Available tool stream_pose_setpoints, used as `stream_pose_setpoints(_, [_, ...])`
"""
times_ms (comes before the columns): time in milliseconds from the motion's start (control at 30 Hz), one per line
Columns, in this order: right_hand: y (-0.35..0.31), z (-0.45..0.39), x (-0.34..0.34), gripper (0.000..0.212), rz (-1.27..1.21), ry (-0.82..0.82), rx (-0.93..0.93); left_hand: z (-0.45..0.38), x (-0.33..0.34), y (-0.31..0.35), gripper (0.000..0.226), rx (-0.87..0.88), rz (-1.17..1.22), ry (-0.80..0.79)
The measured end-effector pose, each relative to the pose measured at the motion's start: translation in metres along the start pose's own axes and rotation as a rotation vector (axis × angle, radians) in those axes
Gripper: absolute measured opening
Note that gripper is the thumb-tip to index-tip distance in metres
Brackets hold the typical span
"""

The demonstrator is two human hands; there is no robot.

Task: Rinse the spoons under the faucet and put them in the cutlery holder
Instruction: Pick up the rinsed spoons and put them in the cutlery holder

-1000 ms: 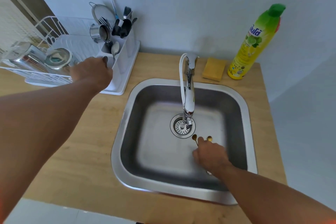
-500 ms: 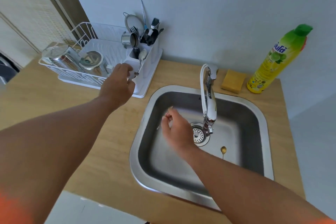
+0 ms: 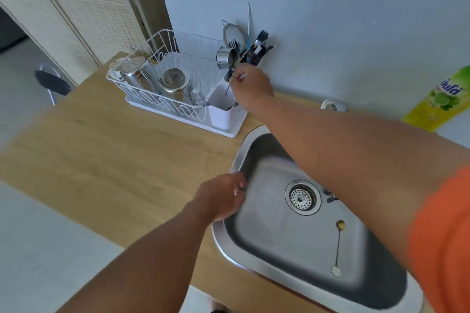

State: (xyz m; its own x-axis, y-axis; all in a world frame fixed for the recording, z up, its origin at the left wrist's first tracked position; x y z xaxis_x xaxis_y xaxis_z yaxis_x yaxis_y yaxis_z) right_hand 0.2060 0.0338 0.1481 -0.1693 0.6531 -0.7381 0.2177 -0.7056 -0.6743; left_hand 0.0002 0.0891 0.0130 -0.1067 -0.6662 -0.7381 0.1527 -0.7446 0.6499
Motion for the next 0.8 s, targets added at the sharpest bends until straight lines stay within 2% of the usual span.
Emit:
stream_pose_setpoints(100, [0.010,0.001,0.012,0.025,0.043,-0.091,0.052,0.007,0.016,0.001,0.029,0.071,-0.064,-0.053])
stream_pose_setpoints(200, [0.020,0.009,0.016,0.031,0.007,-0.078,0.096,0.007,0.022,0.004,0.028,0.113,-0.110,-0.063])
stream_pose_setpoints(300, [0.040,0.032,0.015,0.027,-0.035,-0.022,0.122,0.003,0.023,0.007,0.027,0.141,-0.210,-0.111])
stream_pose_setpoints(433, [0.093,0.096,0.030,0.021,-0.037,-0.025,0.131,-0.005,0.037,0.018,0.027,0.237,-0.463,-0.283])
stream_pose_setpoints(633, [0.190,0.207,0.056,0.025,0.057,-0.203,0.214,-0.014,0.053,0.026,0.029,0.251,-0.678,-0.328])
stream_pose_setpoints(800, [0.258,0.269,0.049,0.025,0.173,-0.379,0.379,-0.017,0.071,0.030,0.028,0.210,-0.633,-0.393])
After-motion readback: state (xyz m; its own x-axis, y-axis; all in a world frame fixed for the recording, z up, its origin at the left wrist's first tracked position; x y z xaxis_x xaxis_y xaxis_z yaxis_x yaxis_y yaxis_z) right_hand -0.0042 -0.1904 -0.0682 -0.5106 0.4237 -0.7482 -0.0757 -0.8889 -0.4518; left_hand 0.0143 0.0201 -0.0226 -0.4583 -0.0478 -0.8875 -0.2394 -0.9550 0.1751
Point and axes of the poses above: each hand's wrist, its own z-axis away from the middle knuckle, its own x-axis out of the palm, y = z × x, the point moved 2 cm from there along -z, towards the middle knuckle, and after that the axes turned 10 degrees about z, right-handed, at the moved point
